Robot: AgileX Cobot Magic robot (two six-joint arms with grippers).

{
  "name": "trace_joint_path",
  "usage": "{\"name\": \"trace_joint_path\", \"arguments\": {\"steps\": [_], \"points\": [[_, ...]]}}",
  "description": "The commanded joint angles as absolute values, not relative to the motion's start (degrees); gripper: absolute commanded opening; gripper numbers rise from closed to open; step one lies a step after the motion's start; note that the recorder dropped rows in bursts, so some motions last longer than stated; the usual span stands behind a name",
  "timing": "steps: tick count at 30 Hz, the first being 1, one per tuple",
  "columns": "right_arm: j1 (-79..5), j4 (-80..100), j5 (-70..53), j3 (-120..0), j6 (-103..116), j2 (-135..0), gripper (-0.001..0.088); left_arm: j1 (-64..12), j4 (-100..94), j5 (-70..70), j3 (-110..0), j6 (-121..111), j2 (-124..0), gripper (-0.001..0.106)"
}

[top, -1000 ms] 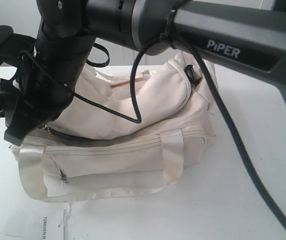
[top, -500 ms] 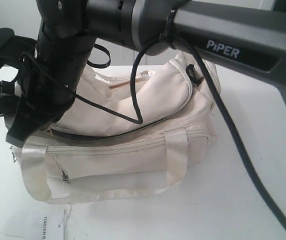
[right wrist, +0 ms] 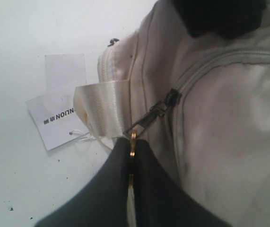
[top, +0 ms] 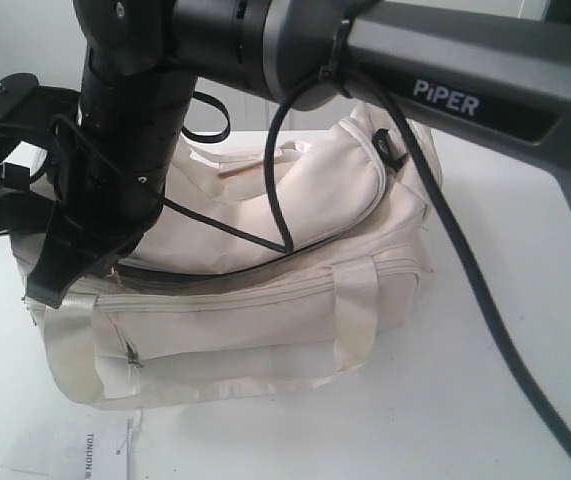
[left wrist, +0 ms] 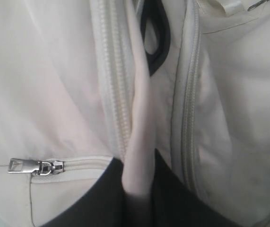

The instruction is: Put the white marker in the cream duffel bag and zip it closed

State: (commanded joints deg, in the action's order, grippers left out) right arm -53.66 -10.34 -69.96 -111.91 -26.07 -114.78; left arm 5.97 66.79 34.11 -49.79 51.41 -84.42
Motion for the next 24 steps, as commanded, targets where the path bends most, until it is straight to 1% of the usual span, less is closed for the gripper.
{"name": "trace_joint_path", "arguments": {"steps": [24], "points": [[-53.66,-6.12,-69.96,-111.91,-26.42,-114.21,0.0,5.97,66.78,34.11,-49.79,52.45,-84.42,0.0]]}}
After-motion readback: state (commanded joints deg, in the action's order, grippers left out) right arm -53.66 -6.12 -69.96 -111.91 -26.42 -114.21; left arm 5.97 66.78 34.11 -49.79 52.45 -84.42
